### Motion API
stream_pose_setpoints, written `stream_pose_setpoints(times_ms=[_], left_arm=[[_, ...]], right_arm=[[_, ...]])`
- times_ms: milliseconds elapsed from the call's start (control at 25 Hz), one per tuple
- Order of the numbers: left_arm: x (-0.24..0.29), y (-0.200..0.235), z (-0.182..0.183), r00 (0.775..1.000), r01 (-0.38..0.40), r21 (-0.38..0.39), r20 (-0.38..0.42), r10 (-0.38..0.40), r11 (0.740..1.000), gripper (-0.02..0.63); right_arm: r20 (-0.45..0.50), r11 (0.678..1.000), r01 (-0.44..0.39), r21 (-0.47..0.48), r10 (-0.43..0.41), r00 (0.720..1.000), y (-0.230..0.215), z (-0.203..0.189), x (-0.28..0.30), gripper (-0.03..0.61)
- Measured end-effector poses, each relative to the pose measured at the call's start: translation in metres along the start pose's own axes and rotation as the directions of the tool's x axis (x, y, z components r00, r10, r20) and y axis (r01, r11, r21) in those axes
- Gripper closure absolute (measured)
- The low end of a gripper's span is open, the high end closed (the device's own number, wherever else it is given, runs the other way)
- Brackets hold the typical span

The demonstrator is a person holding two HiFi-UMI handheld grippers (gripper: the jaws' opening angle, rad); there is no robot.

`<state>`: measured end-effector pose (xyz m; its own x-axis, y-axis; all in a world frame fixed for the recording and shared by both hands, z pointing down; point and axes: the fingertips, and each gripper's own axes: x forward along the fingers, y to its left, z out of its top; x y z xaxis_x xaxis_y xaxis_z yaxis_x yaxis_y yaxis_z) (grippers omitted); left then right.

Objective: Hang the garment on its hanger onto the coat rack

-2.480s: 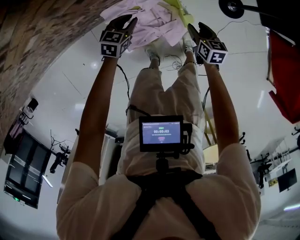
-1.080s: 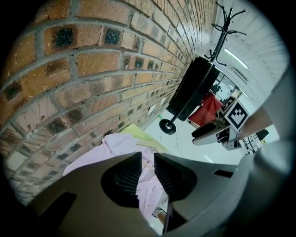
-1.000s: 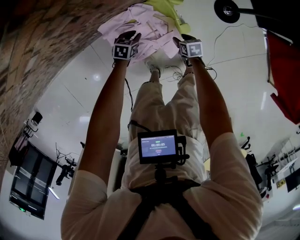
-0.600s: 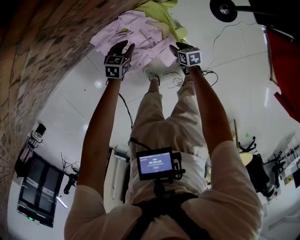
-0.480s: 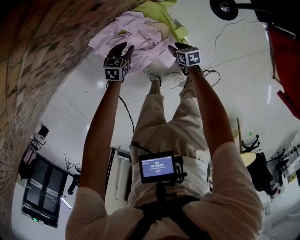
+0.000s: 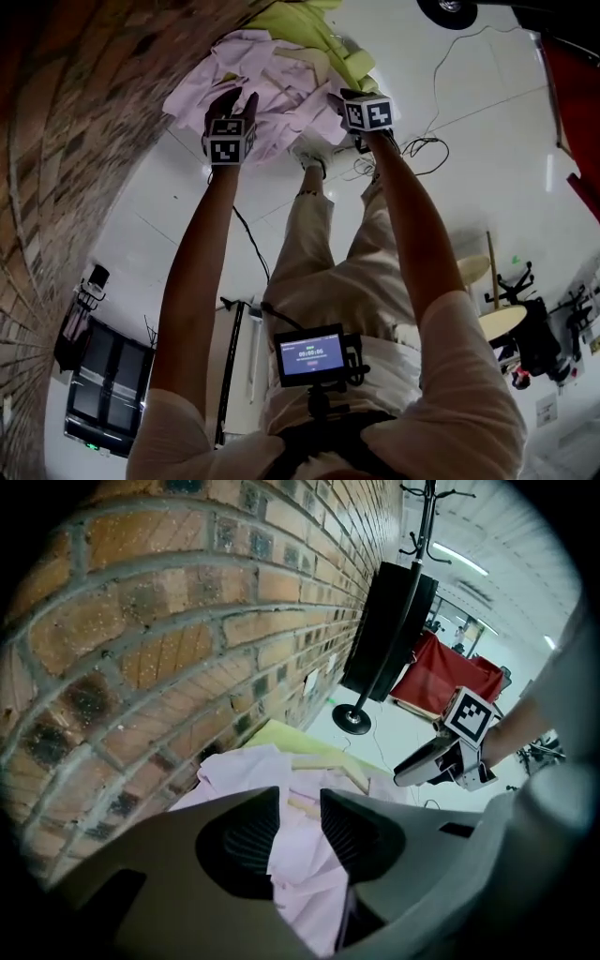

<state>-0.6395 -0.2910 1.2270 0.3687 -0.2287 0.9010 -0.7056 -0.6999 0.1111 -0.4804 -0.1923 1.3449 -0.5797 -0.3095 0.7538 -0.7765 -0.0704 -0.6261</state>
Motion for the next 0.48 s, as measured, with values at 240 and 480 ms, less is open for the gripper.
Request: stream_pose_setpoints(times_ms=[240, 480], left_arm=[[0.055, 0.015, -0.008, 0.998, -0.009, 0.049, -0.061, 0.012, 0.999, 0.474], [0.102, 0.024, -0.021, 0.997, 0.014, -0.007, -0.074, -0.015, 1.000, 0.453]], right_arm=[[0.035, 0.999, -0.028, 0.045, 0.026, 0.999, -0.016, 0.007, 0.025, 0.423], [0.026, 0.986, -0.119, 0.112, 0.117, 0.993, -0.025, 0.005, 0.053, 0.423]])
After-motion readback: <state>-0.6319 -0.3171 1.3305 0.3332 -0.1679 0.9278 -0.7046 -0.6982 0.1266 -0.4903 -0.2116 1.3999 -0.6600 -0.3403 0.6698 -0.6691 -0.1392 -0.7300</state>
